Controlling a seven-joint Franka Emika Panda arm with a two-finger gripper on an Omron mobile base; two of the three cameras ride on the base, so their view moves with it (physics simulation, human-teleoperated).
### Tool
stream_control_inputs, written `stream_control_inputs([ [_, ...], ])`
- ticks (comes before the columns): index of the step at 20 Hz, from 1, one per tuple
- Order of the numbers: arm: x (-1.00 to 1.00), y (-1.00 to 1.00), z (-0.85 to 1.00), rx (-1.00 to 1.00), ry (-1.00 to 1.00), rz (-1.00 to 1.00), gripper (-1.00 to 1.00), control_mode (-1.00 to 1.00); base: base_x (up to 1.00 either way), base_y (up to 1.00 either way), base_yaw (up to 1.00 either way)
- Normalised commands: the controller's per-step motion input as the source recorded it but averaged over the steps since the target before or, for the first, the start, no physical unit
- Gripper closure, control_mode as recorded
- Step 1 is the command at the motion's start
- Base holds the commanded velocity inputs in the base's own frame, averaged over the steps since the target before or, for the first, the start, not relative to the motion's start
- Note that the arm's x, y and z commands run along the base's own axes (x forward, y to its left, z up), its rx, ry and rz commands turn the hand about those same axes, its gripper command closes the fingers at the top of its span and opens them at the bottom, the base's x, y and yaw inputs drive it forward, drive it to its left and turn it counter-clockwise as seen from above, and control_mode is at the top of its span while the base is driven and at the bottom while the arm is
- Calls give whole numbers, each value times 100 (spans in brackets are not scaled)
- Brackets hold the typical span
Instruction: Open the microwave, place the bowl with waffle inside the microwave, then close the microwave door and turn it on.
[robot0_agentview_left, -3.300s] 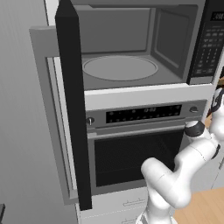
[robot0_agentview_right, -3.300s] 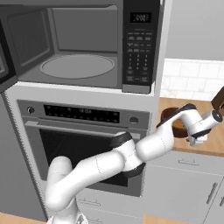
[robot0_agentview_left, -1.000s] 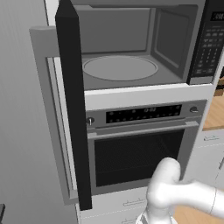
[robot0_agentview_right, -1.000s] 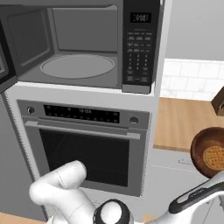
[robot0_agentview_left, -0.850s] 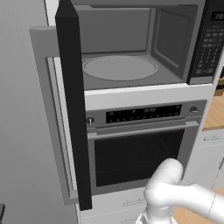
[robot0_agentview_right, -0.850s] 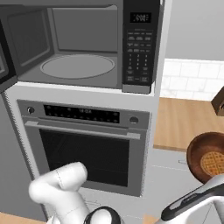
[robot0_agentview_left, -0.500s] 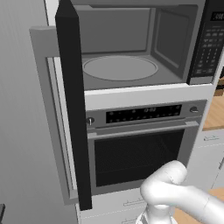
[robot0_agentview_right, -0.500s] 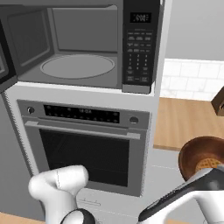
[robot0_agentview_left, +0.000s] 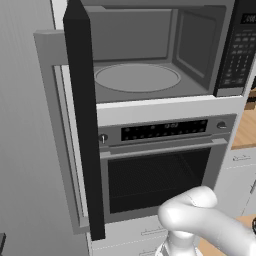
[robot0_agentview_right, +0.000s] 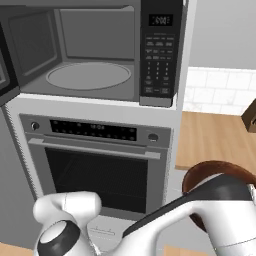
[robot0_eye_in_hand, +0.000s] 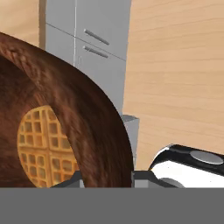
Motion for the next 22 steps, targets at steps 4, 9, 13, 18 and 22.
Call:
stream_control_inputs([
  [4, -39, 93, 10, 18, -15, -19, 100, -100, 0, 0, 0],
  [9, -31, 100, 5, -3, -31, -25, 100, -100, 0, 0, 0],
  [13, -9, 100, 0, -14, -28, -25, 100, -100, 0, 0, 0],
  [18, 3, 100, 0, -26, -9, -15, 100, -100, 0, 0, 0],
  [22, 13, 100, 0, -26, 0, -4, 100, -100, 0, 0, 0],
])
